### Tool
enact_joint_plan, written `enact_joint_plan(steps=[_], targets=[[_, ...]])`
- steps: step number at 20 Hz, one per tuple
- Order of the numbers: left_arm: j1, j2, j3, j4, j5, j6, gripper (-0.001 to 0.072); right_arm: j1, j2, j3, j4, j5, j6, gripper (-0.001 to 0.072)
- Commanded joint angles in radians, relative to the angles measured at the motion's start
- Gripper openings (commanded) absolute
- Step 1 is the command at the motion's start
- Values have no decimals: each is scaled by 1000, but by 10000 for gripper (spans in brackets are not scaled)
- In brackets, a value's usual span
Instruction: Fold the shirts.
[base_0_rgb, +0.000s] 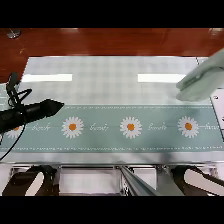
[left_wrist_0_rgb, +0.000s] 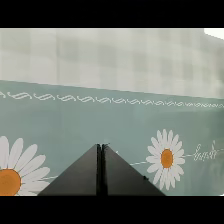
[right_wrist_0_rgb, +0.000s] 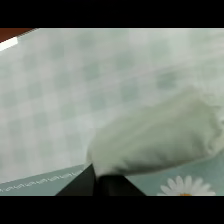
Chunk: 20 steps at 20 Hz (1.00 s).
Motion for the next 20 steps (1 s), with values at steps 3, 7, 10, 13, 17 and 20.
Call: enact_joint_plan(steps=[3,7,10,13,17,20], targets=[[0,-4,-1,0,0,0,22,-290,122,-80,-35,179,-28,16],[0,-5,-2,0,3,0,22,-484,297,-394,-65,178,-100,16],[0,-5,-2,0,22,0,22,-639,450,-621,-108,178,-80,17],[0,-5,-2,0,27,0,22,-739,631,-828,-354,161,-7,18],[0,-5,-1,-4,47,0,22,-744,790,-997,-582,102,101,361],[0,-10,10,-25,87,1,22,-744,734,-957,-424,34,34,624]])
